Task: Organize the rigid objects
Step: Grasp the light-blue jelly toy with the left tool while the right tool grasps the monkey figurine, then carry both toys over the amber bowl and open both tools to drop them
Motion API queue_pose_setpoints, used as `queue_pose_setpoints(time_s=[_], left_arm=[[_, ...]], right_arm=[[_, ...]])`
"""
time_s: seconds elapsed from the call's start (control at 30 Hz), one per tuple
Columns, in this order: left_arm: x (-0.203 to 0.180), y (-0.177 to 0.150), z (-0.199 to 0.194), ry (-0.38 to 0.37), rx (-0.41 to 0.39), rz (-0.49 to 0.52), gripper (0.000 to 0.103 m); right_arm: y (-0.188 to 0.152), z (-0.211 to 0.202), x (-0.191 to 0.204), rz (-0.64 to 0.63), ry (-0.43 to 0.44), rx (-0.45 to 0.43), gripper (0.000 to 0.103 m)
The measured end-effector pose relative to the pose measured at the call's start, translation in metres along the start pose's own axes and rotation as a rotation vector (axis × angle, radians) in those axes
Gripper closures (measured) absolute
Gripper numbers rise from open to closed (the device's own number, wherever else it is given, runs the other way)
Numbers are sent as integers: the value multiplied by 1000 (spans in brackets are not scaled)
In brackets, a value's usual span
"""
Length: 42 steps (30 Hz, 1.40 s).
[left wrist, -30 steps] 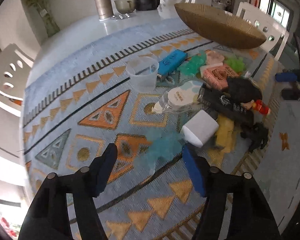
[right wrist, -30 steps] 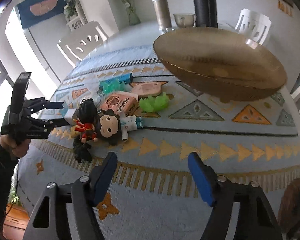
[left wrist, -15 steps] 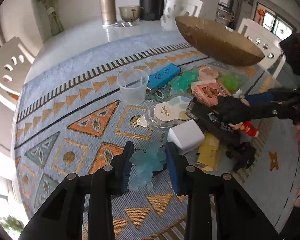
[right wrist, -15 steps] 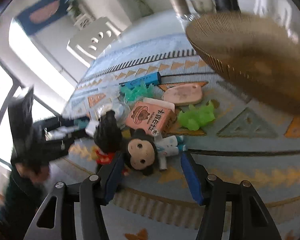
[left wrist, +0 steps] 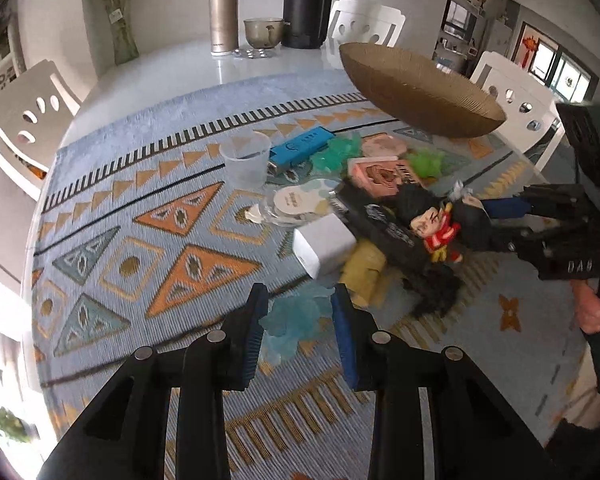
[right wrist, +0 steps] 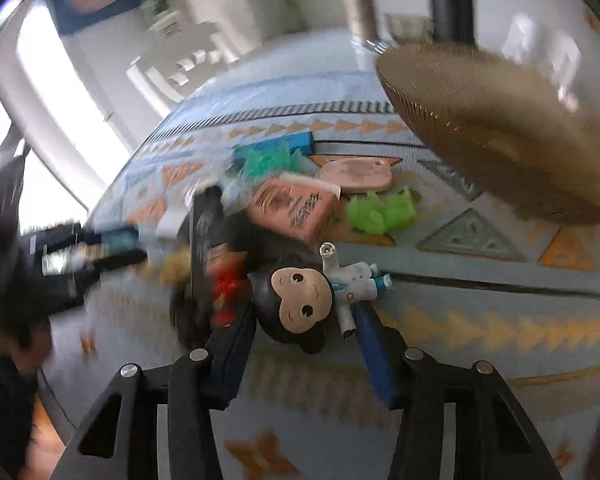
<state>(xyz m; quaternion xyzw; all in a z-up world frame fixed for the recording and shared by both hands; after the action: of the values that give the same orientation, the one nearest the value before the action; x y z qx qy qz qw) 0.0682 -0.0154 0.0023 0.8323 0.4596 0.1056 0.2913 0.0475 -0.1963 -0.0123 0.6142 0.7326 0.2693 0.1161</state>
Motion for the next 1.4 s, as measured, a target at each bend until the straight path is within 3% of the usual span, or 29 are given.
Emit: queue_pose_setpoints(time_s=[0.17,0.37,0.5,0.57,0.6,0.67,0.73,0.87,0.93,0.97,1.0,1.2,1.27,1.4], left_arm=[[-11,-6,-4,-13,4,8,74],[-11,-11,3,-15,35,-1,73],[-11,-12,1,-7,42,-29,73],[-13,-16,3,-15,54,-48,68],[-14,-18,3,-2,43,-50,61],[-15,-23,8,26,39,-48,60],[-15,-25,9,60,29,-40,59],[-15,-23,11,44,32,-54,60],[-16,-21,12,53,27,-52,66],[-16,-21,12,61,23,-52,79],[-17,-21,12,58,22,-53,80],[-28,-9,-19,37,-75,-77,80],[-39,7,-33,29,-118,-69,80],[-70,61,-50,-13,-208,-24,80]], right_arm=[[-29,-24,-19,-140,-60,34,53],[-39,-42,-49,-5,-59,8,48],[-46,-46,-55,125,13,-1,36],[-49,-45,-51,169,49,-2,36],[-49,-44,-48,190,66,1,36],[-49,-44,-44,225,75,0,36],[-46,-38,-40,255,32,9,36],[-39,-27,-35,332,-47,2,34],[-39,-26,-37,358,-65,-22,45],[-38,-26,-38,357,-98,-31,52],[-38,-27,-38,351,-115,-36,53],[-42,-48,-40,305,-75,-98,54],[-34,-73,-41,291,-46,-161,63],[-8,-106,-53,264,-124,-226,63]])
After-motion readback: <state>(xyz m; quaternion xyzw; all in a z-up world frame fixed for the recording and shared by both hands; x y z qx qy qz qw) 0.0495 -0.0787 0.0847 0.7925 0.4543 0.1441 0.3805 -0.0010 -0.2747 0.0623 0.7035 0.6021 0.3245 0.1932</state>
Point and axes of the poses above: each gripper's, at about its wrist camera, not at the fingertips, and z roughly the way its jaws point, x to its left, y to its top, the point moved 4 cm from there along z, roughly the way its jaws point, and after that the axes turned 1 degree about -y, right-handed, at the moved point
